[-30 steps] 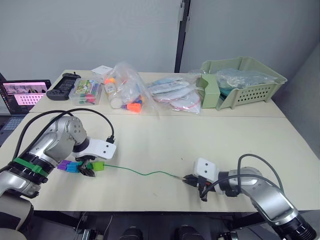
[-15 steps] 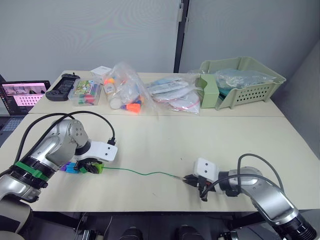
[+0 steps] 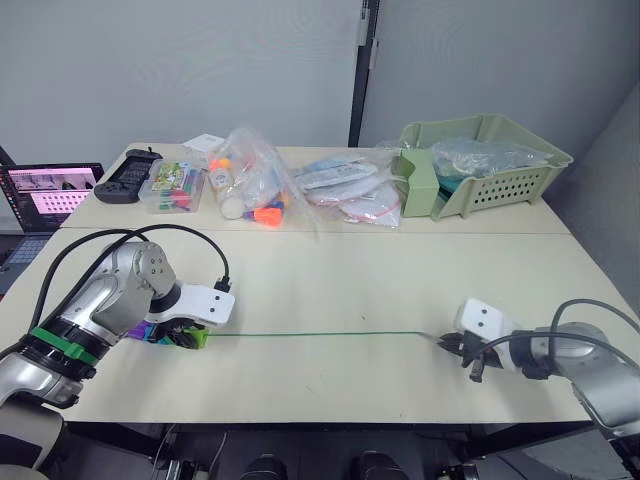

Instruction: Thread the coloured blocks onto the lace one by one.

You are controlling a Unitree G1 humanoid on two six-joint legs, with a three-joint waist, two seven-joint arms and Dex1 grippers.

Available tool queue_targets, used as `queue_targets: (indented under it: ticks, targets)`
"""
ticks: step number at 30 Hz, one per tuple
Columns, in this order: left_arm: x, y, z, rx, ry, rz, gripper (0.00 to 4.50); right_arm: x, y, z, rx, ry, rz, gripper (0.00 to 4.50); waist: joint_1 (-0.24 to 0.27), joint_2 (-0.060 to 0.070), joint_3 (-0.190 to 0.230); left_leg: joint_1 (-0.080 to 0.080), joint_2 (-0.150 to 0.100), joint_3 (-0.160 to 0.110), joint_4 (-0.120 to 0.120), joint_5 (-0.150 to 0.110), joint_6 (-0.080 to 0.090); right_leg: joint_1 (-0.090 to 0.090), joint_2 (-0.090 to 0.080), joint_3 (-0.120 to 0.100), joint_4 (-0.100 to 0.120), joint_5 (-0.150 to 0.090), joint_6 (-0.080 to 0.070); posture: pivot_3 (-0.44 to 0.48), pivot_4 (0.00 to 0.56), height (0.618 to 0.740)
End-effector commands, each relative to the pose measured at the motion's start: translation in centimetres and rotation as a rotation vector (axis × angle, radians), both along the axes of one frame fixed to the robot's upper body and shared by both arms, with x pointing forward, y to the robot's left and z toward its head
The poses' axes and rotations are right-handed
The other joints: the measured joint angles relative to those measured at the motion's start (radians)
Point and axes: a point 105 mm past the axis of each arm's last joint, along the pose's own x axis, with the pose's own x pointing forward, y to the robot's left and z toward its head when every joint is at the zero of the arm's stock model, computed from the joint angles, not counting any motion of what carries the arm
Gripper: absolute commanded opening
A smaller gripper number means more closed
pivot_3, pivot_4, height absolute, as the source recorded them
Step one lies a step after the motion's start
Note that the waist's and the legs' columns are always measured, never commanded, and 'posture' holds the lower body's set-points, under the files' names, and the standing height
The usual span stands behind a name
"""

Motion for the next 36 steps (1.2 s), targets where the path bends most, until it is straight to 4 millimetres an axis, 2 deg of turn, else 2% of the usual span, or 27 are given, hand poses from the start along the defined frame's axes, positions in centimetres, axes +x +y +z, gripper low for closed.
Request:
queue_targets:
  ticks: [1, 12, 22, 28, 31, 33, 36]
  targets:
    - [-0.6, 0.3, -1.2, 0.013, 0.045, 0.012, 1.30, 0.4, -1.6, 0.3, -0.035, -0.021, -0.048, 0.00, 0.000, 0.000, 0.000, 0.000, 0.000, 0.000, 0.000, 0.000, 0.000, 0.000, 0.000, 0.000, 0.000, 0.000, 0.000, 0.000, 0.150, 0.740]
    - [-0.5, 1.0, -1.5, 0.015, 0.024, 0.039, 1.30, 0.8, -1.7, 0.0, -0.041, -0.027, -0.055, 0.00, 0.001, 0.002, -0.001, 0.002, 0.000, 0.000, 0.000, 0.000, 0.000, 0.001, 0.000, 0.000, 0.000, 0.000, 0.000, 0.000, 0.150, 0.740]
    - [-0.7, 1.1, -1.8, 0.004, 0.015, 0.044, 1.30, 0.7, -0.6, -0.9, -0.047, -0.006, -0.020, 0.00, -0.008, 0.005, -0.003, 0.004, 0.000, 0.001, 0.000, 0.000, 0.000, 0.003, 0.000, 0.001, 0.001, 0.000, 0.000, 0.000, 0.150, 0.740]
    - [-0.3, 0.5, -1.7, -0.043, -0.031, 0.027, 1.30, 0.6, 0.5, -1.4, 0.002, 0.008, -0.012, 0.00, -0.011, 0.005, -0.003, 0.009, 0.001, 0.001, 0.000, 0.000, 0.000, 0.008, 0.001, 0.001, 0.000, -0.001, 0.000, 0.000, 0.150, 0.740]
    - [-0.4, 0.5, -1.6, -0.045, -0.035, 0.012, 1.30, 0.6, 0.6, -1.8, 0.006, 0.018, -0.016, 1.01, -0.010, 0.005, -0.003, 0.015, 0.001, 0.001, -0.001, 0.000, 0.000, 0.015, 0.001, 0.001, -0.001, -0.005, 0.007, 0.000, 0.150, 0.740]
    - [-0.5, 0.4, -1.2, -0.067, -0.038, -0.002, 2.36, 0.7, 0.5, -2.0, -0.007, 0.018, -0.013, 1.67, -0.010, 0.005, -0.003, 0.015, 0.001, 0.001, -0.001, 0.000, 0.000, 0.015, 0.001, 0.001, 0.000, -0.006, 0.007, 0.000, 0.150, 0.740]
    - [-0.4, -0.1, -0.1, -0.124, -0.066, 0.010, 3.31, 0.8, 0.8, -1.0, 0.018, 0.004, -0.002, 2.68, -0.011, 0.005, -0.003, 0.015, 0.002, 0.001, -0.001, 0.000, 0.000, 0.014, 0.001, 0.001, -0.001, -0.006, 0.006, 0.000, 0.150, 0.740]
